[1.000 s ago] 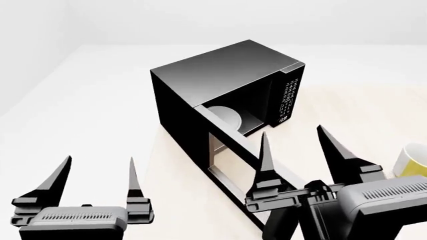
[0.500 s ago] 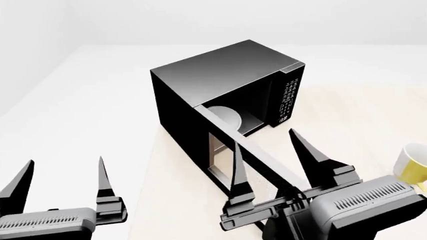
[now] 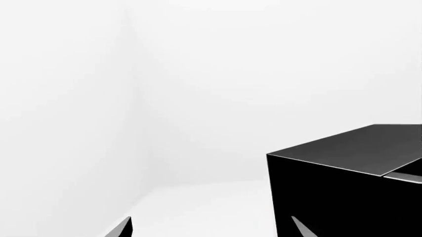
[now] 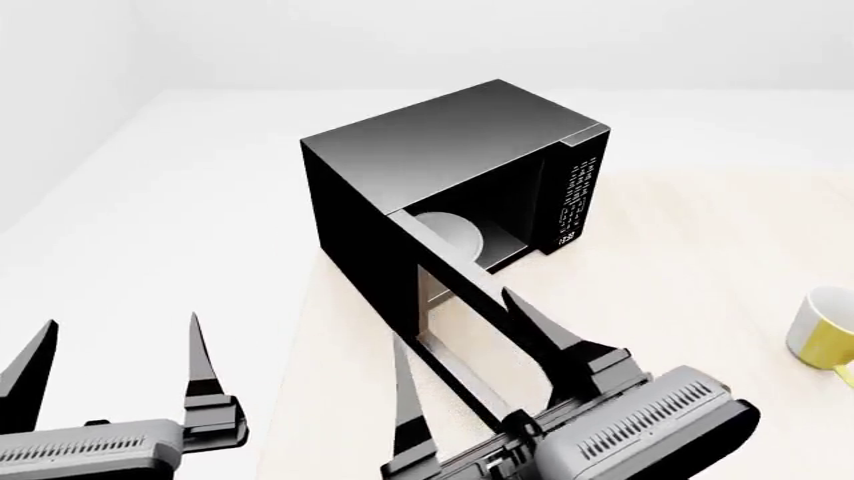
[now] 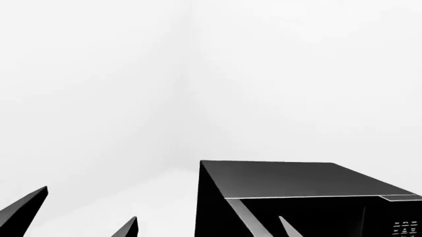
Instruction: Close the microwave.
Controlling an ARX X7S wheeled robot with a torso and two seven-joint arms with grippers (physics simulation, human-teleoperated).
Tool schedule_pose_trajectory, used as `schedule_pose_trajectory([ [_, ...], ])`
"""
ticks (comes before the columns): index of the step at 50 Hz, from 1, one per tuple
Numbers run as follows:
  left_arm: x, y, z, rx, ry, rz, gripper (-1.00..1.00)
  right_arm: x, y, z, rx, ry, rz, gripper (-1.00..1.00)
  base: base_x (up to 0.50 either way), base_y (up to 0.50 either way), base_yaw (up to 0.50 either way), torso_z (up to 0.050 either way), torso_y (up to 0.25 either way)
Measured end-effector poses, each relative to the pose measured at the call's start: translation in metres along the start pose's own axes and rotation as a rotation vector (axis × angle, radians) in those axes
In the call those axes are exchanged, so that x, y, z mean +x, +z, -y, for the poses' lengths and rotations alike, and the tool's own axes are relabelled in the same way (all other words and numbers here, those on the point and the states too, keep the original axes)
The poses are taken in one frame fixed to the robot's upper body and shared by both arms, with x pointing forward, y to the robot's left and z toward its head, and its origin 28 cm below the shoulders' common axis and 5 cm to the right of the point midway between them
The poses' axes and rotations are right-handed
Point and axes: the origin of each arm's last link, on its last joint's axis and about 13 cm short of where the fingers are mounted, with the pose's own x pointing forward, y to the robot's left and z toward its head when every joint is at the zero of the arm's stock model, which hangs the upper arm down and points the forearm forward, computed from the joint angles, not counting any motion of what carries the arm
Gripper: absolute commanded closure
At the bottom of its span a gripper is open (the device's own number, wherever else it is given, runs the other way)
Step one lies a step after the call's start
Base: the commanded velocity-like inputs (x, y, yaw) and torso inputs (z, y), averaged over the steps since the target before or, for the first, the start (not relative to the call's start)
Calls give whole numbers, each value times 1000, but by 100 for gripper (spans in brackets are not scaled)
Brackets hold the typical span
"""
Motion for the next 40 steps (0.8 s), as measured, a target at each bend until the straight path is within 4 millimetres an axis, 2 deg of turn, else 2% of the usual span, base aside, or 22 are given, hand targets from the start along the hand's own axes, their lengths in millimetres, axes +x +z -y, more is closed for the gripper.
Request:
schedule_pose_trajectory([
  [40, 0, 0, 4, -3, -29, 6, -100, 20, -28, -1, -27, 60, -278, -100, 0, 0, 0, 0, 0],
])
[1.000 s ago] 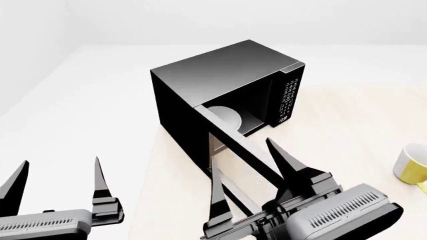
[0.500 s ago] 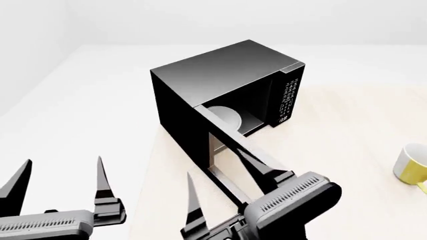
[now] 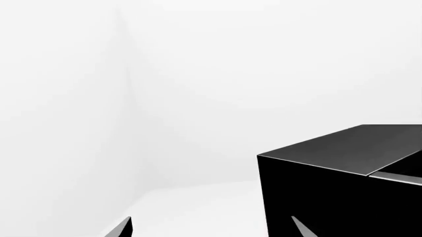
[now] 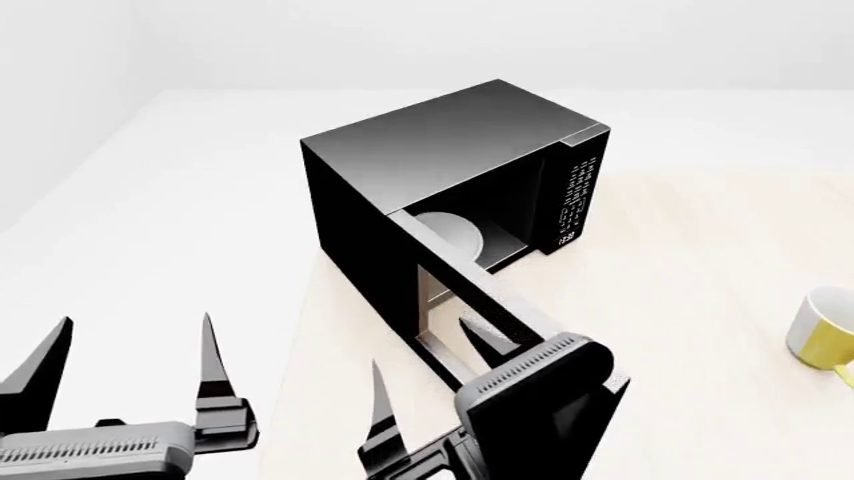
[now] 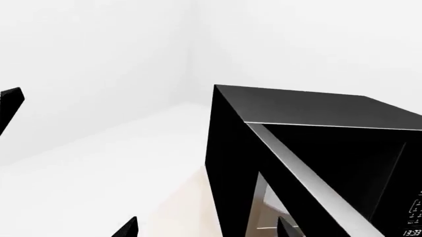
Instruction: Close the microwave.
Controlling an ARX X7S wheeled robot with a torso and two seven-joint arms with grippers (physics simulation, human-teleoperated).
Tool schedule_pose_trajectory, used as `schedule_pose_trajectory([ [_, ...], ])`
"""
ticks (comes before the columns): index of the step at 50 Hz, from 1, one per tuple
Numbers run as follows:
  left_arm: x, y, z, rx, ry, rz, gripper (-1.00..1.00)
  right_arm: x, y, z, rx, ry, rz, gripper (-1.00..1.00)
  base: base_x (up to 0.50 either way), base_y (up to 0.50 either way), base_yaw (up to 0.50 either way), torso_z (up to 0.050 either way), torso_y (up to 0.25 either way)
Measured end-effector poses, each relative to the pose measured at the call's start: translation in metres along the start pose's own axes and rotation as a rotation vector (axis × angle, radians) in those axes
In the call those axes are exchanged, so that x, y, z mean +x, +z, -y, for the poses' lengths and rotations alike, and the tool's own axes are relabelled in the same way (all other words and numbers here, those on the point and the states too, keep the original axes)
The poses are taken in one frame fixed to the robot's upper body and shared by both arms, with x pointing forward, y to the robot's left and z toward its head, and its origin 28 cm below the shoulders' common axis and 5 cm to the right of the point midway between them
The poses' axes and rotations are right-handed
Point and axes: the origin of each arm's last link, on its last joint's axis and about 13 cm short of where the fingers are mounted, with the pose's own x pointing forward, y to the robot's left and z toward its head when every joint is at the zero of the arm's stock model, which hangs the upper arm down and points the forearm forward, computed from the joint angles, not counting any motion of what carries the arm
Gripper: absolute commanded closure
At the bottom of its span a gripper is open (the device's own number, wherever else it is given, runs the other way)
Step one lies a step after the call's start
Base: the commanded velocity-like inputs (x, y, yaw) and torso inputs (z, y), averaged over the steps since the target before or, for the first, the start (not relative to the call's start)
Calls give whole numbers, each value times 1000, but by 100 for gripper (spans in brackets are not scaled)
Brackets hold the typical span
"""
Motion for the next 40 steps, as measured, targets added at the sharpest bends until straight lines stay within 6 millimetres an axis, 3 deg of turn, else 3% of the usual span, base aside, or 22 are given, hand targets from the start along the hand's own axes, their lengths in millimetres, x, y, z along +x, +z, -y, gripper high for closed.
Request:
schedule_pose_trajectory([
  [17, 0, 1, 1, -1, -9, 2, -100, 9, -15, 1, 20, 10, -75, -100, 0, 0, 0, 0, 0],
  [40, 1, 0, 2, -3, -18, 2, -100, 28, -26, 20, -60, -116, -84, -100, 0, 0, 0, 0, 0],
])
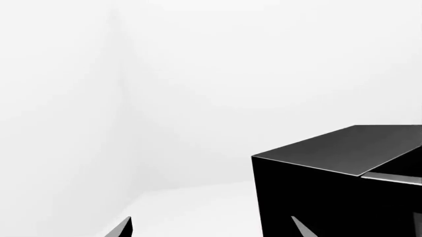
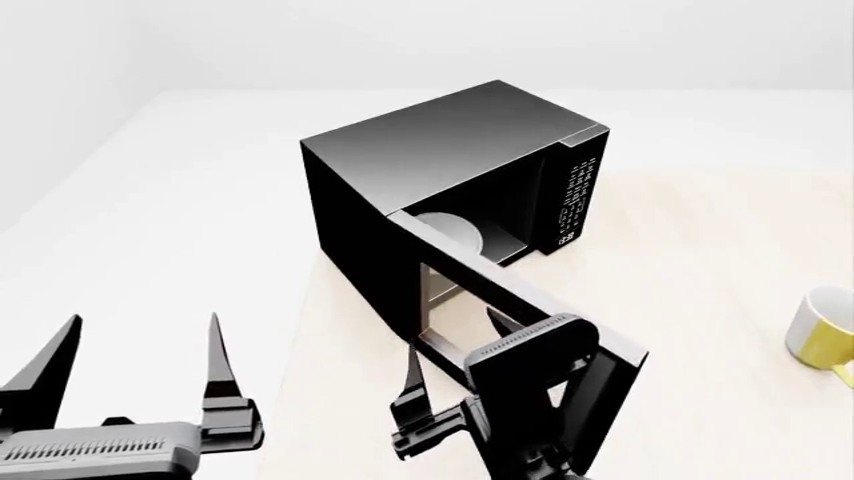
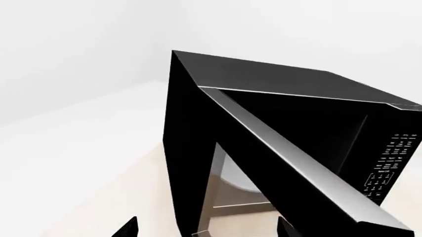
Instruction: Close the microwave.
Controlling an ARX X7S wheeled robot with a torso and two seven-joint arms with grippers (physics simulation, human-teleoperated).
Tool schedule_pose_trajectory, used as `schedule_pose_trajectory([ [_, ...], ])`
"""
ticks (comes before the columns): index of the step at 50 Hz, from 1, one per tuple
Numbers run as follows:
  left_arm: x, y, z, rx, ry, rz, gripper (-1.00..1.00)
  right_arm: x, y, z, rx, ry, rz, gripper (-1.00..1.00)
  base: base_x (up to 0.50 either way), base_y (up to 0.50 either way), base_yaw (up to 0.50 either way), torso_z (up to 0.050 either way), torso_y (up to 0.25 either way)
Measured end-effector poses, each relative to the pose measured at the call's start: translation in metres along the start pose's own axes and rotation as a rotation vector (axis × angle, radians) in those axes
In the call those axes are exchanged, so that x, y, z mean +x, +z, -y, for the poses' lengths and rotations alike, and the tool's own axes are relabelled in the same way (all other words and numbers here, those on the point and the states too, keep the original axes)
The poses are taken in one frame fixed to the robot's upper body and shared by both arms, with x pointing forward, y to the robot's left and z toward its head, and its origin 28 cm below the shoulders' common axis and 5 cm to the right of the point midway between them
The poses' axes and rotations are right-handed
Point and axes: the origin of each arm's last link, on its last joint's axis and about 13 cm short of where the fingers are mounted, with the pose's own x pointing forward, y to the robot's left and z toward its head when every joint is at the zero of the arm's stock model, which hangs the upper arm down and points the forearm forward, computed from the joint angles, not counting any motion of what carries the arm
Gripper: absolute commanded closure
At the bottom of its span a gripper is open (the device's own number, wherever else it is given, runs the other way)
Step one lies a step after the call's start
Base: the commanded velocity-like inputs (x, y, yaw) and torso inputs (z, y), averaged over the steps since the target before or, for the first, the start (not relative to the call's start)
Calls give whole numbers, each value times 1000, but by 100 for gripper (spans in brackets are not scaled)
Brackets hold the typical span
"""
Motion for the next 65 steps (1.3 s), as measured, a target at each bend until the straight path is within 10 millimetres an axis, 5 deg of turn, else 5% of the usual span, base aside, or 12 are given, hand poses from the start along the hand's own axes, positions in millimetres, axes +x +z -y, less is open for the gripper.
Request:
schedule_pose_trajectory([
  [65, 0, -1, 1, -4, -10, 6, -100, 43, -9, 22, -34, -157, 3, -100, 0, 0, 0, -2, 0],
])
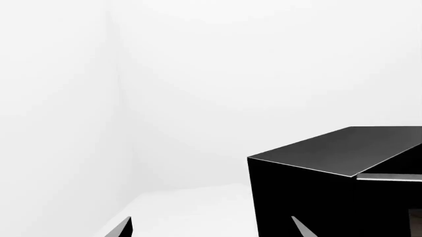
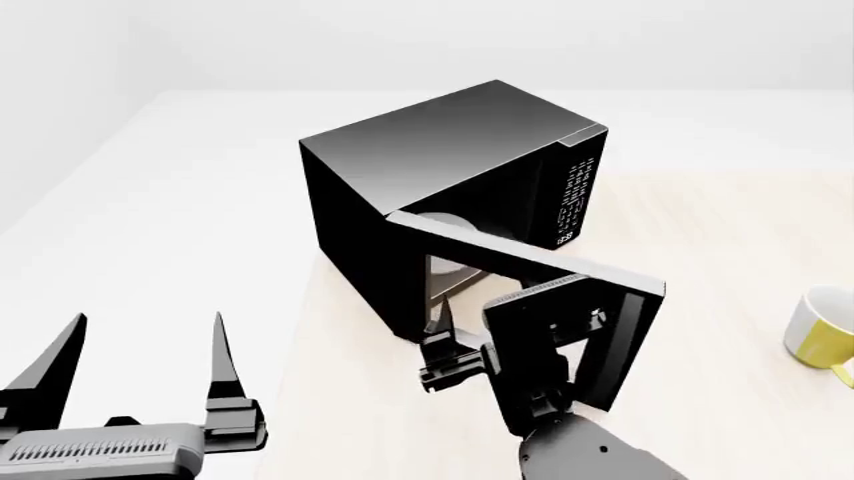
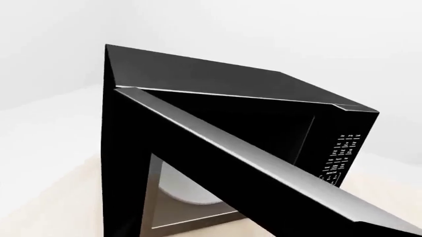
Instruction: Close the microwave.
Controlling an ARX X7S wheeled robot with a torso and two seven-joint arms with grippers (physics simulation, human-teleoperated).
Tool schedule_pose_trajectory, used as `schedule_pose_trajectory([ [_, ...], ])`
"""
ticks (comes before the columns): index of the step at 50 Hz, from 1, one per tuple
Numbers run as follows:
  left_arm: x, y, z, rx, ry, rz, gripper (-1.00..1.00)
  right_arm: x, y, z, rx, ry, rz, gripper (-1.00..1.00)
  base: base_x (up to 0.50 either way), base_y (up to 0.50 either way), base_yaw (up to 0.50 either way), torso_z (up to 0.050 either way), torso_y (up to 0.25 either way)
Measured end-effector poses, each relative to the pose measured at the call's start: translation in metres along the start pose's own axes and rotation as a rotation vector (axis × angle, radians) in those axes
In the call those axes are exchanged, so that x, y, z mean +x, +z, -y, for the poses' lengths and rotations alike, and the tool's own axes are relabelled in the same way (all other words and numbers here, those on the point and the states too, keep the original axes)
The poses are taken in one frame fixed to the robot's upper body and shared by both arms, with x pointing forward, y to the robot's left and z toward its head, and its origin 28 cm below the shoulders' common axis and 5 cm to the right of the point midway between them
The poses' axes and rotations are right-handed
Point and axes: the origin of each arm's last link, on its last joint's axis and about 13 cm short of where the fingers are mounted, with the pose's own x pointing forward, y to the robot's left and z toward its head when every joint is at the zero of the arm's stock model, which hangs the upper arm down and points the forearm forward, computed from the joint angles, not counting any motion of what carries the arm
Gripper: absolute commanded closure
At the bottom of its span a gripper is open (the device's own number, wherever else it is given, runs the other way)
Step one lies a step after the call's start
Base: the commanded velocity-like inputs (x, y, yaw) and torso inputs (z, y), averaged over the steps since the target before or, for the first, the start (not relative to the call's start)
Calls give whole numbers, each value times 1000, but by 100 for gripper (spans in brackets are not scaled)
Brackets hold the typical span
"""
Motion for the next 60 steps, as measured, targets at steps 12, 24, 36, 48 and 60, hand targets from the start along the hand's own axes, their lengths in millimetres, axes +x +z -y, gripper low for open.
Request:
schedule_pose_trajectory([
  [12, 0, 0, 0, 0, -1, 0, -100, 6, 0, 2, 2, -10, -1, -100, 0, 0, 0, -2, 0],
  [24, 1, 0, 1, 0, -1, 0, -100, 14, -1, 5, 9, -16, -3, -100, 0, 0, 0, -2, 0],
  [36, 0, 0, 1, 2, -1, 0, -100, 23, -2, 8, 8, -24, -4, -100, 0, 0, 0, -2, 0],
  [48, 0, 1, 0, 3, 2, 0, -100, 32, -2, 12, 2, -26, -7, -100, 0, 0, 0, -2, 0],
  [60, 1, 1, 0, 3, 4, -1, -100, 37, -31, 11, 49, 43, -179, -100, 0, 0, 0, -1, 0],
])
